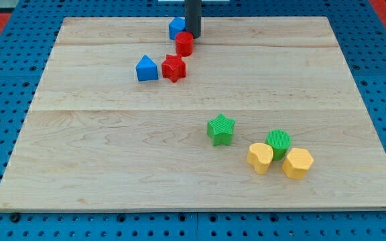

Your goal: Form a vertical line with blue cube and the red blocks

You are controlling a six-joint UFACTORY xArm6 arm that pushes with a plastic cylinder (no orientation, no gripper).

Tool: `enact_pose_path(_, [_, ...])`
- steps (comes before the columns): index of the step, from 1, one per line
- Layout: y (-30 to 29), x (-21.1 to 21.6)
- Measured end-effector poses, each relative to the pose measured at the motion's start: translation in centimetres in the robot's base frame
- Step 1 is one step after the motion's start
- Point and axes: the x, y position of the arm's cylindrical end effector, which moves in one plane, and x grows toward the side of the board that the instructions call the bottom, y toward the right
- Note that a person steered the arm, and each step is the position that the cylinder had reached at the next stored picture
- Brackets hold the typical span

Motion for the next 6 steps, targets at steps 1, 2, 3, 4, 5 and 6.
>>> enact_pose_path(1, [0.3,2.4])
enact_pose_path(2, [0.6,2.8])
enact_pose_path(3, [2.8,0.5])
enact_pose_path(4, [-0.2,-1.3])
enact_pose_path(5, [-0.4,-4.0])
enact_pose_path(6, [-3.0,-5.2])
